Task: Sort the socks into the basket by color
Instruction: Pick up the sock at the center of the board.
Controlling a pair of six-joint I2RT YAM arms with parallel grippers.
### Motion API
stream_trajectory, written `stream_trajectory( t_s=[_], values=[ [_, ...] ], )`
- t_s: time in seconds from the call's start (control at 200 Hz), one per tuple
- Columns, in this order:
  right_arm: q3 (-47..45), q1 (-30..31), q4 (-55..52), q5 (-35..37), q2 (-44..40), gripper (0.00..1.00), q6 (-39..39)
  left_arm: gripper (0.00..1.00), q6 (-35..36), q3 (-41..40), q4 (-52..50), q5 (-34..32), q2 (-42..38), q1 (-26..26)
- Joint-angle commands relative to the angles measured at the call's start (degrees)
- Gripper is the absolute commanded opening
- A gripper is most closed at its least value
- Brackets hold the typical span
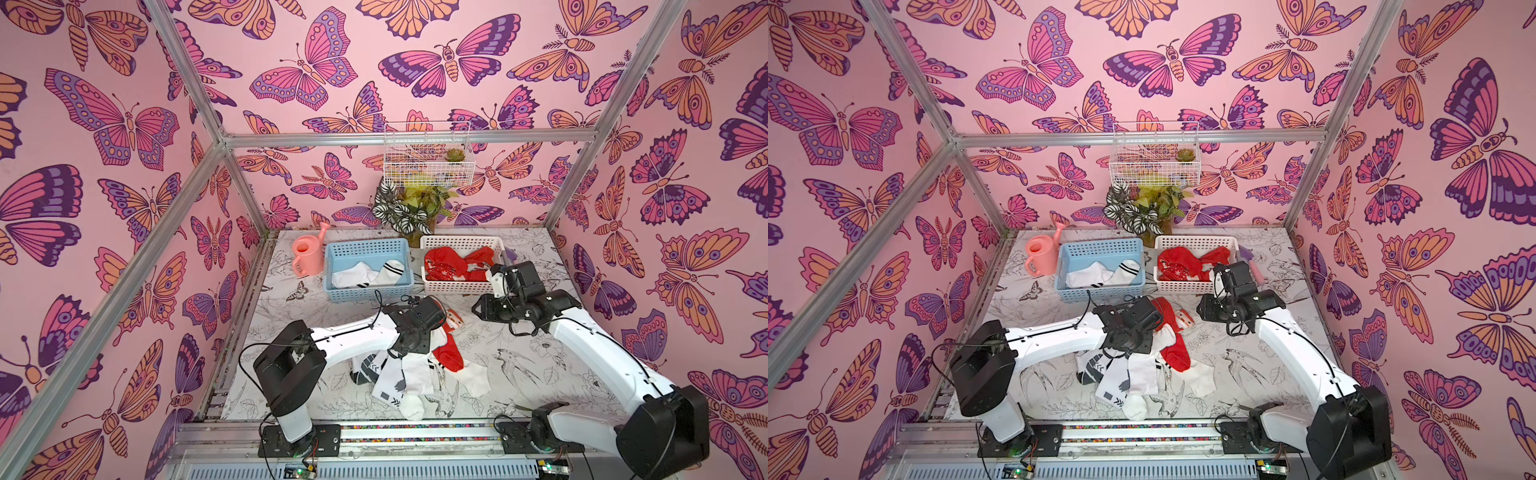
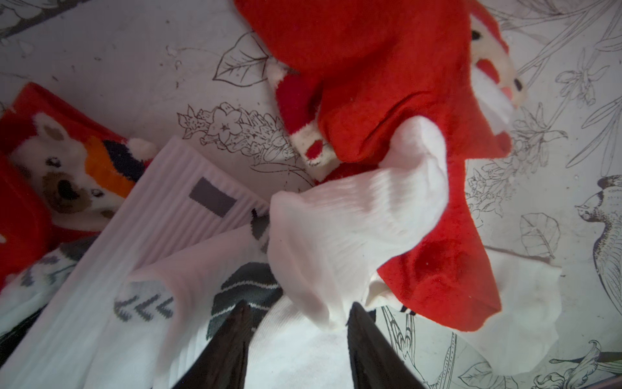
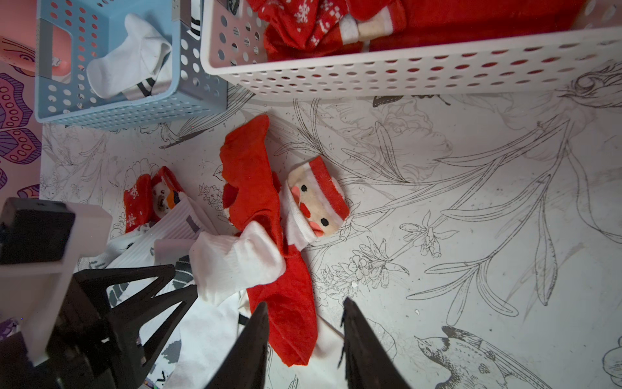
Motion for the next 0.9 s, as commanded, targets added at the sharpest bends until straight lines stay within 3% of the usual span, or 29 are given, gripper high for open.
stream_trajectory(
  t_s=[0.0, 0.466, 0.897],
  values=[
    [-0.25, 0.18, -0.11, -0.57, -0.73, 0.39, 0.11, 0.48, -0.85, -0.79, 0.70, 0.46, 1.52, -0.20],
    [-0.25, 0.14, -0.29, -0.63, -0.89, 0.38, -0.03, 0.44, -0.96, 0.19, 2.57, 1.46, 5.13, -0.19],
    [-0.42, 0.19, -0.40, -0.63, -1.16, 0.38, -0.14, 0.21, -0.58, 1.93, 2.94, 1.79, 6.93, -0.19]
  ],
)
